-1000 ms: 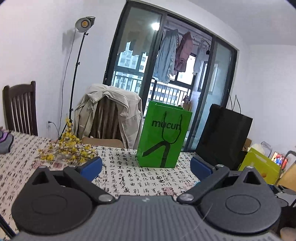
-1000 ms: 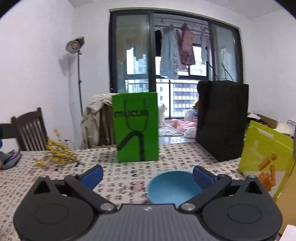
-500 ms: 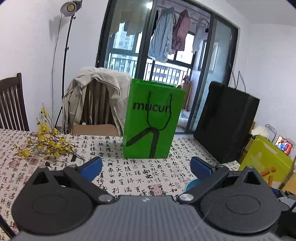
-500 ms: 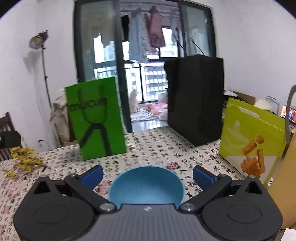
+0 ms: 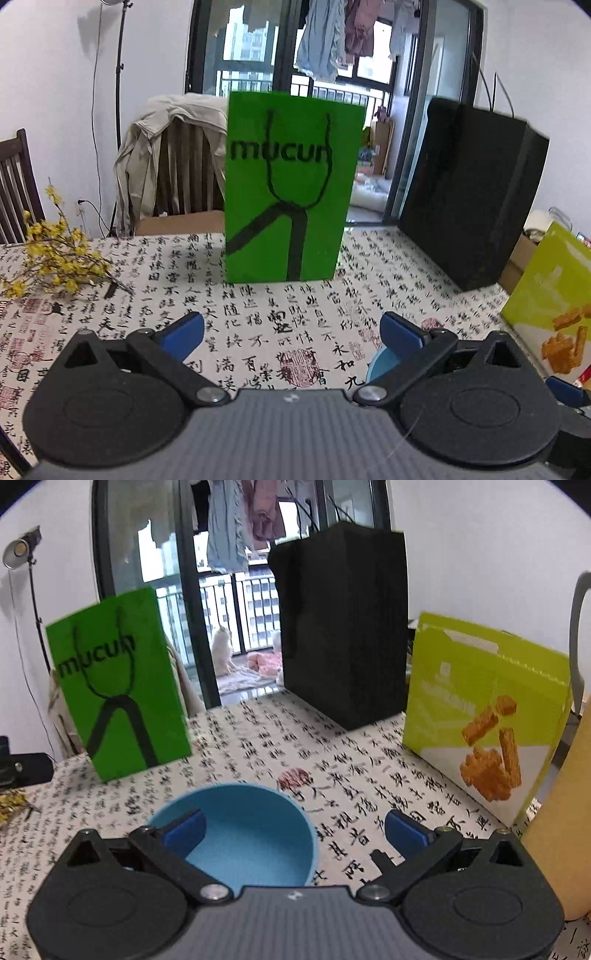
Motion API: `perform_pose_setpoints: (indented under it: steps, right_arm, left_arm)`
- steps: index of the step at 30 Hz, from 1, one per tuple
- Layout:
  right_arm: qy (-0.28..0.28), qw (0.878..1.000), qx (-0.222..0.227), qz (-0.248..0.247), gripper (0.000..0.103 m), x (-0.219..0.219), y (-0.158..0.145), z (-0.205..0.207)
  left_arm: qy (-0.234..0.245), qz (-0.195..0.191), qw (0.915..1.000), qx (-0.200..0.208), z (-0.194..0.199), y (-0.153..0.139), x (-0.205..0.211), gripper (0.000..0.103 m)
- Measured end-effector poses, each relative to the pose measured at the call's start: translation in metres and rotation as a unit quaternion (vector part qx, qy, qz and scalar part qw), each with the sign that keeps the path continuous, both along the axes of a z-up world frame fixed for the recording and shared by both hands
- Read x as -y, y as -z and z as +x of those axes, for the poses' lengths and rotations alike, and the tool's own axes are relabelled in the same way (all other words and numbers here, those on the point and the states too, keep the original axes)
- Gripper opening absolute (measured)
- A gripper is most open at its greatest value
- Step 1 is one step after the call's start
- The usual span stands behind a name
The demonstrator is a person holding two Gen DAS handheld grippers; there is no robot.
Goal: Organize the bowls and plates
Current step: 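Position both grippers on the last blue bowl rim and close them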
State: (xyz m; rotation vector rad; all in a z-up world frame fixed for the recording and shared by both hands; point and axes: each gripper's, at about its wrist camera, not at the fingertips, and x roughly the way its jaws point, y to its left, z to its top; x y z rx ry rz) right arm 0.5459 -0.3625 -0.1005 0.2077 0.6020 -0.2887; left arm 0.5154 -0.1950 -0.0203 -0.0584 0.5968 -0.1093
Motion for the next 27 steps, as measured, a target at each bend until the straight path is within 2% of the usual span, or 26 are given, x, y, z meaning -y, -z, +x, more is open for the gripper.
perform_pose_setpoints:
  steps: [14, 21, 24, 27]
  right_arm:
    - [0.018, 0.999, -0.046, 0.021, 0.101, 0.016, 0.033, 0.016]
    - [0.011, 0.998, -0.051, 0.019, 0.095, 0.014, 0.036, 0.018]
    - [0.011, 0.999, -0.052, 0.007, 0.085, 0.012, 0.035, 0.018]
    - [0.007, 0.998, -0.055, -0.007, 0.082, 0.009, 0.036, 0.019]
  left_arm:
    - [0.004, 0.031, 0.9985, -0.046, 0.024, 0.051, 0.041, 0.103]
    - [0.002, 0.048, 0.9973, -0.056, 0.030, 0.067, 0.053, 0.103]
    - [0.004, 0.054, 0.9972, -0.052, 0.028, 0.070, 0.057, 0.103]
    - [0.000, 0.067, 0.9968, -0.043, 0.025, 0.072, 0.063, 0.100]
